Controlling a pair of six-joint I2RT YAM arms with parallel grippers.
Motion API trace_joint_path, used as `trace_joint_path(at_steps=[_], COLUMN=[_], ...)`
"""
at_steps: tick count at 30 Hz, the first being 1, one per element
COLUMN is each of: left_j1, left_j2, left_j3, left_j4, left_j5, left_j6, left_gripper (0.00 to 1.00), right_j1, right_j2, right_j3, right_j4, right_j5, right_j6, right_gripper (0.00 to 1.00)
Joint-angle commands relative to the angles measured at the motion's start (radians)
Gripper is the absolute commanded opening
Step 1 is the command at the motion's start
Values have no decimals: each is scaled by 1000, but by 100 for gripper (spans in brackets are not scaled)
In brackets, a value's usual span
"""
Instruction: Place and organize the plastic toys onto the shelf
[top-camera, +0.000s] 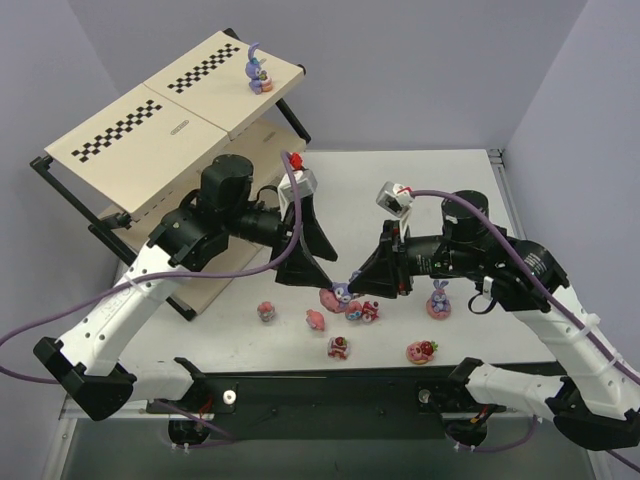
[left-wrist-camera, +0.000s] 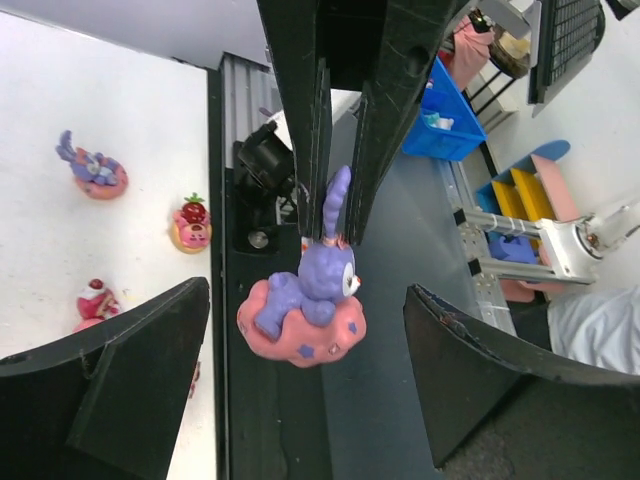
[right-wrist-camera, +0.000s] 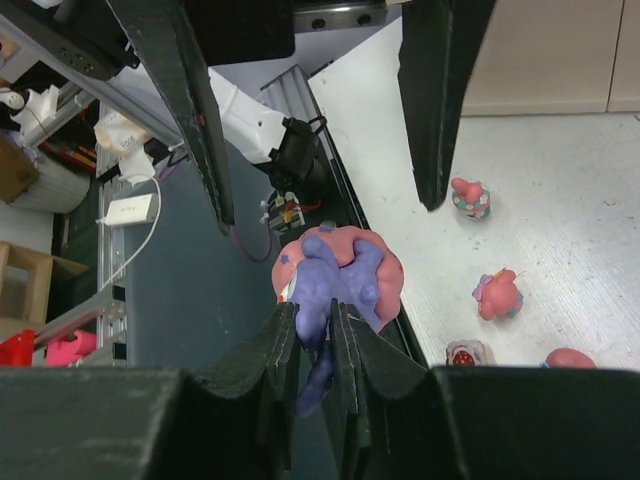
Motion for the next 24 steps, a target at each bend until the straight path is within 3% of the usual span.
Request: trace_joint_path(at_steps=[1,16,20,24], left_j1=[-39,-97,-108,-111], left_j2=[4,1,15,24], left_j3=[-16,-62,-62,-56], left_j4=[34,-125,-148,-171], left_j5=[1,28,17,16], left_j6=[-34,49,72,87], left_gripper=[86,67,57,56], right_j1=[61,127,135,144], right_j2=[40,98,109,117], right_j3=[56,110,117,121], right_j4=[-10,-44,-56,-63], right_j5=[46,77,86,98], right_j6=[-30,-51,-58,-70], right_gripper=[0,0,0,0])
